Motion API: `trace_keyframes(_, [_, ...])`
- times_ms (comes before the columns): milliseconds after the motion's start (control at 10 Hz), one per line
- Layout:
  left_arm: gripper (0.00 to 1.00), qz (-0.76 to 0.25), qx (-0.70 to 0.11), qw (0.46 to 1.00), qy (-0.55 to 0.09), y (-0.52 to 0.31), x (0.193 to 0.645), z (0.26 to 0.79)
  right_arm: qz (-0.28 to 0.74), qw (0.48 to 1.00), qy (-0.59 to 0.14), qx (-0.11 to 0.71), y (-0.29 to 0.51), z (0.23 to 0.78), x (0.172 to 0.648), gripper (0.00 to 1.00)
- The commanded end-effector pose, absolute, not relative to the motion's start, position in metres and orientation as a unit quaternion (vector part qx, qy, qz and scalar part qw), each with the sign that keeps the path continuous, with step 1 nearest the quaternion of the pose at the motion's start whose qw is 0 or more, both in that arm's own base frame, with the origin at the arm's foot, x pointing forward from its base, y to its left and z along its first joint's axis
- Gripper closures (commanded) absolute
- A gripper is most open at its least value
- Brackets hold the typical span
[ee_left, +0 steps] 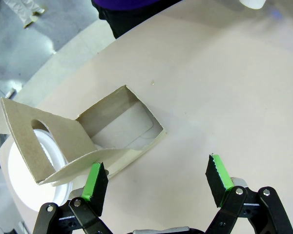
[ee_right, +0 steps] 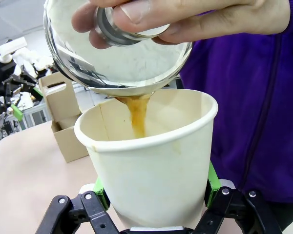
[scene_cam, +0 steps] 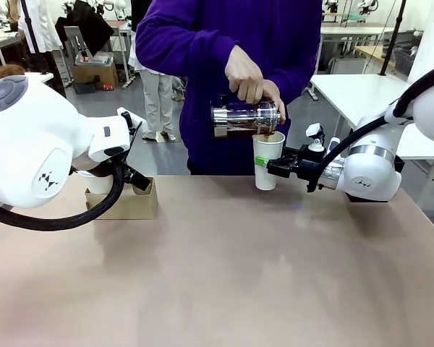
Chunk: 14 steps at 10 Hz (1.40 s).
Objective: Pour a drink into a cup and package it in a carrier.
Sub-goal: When a person places the Paper Cup Lid on the 600 ml Paper Cup , lift the 600 ml Paper Cup.
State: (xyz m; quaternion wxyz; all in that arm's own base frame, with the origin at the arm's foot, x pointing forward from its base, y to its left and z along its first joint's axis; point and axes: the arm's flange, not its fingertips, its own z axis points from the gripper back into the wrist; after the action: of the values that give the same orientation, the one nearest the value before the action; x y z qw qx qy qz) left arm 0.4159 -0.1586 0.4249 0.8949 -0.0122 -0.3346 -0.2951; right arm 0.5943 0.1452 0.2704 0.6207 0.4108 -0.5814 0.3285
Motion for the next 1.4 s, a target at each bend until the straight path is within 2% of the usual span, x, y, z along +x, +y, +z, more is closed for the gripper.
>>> trace_keyframes(0, [0.0, -0.294, -0.013, 0.895, -0.336, -0.1576, 0.4151, 0.4258, 0.326, 0.622, -0.583, 0.408, 0.1476, 0.2712, 0.5945, 0.16])
trace_keyframes(1300, [0.0, -0.294, -0.013, 0.895, -0.336, -0.1576, 0.4151, 0.4258, 0.326, 0.622, -0.583, 0.408, 0.1476, 0.2712, 0.5945, 0.16])
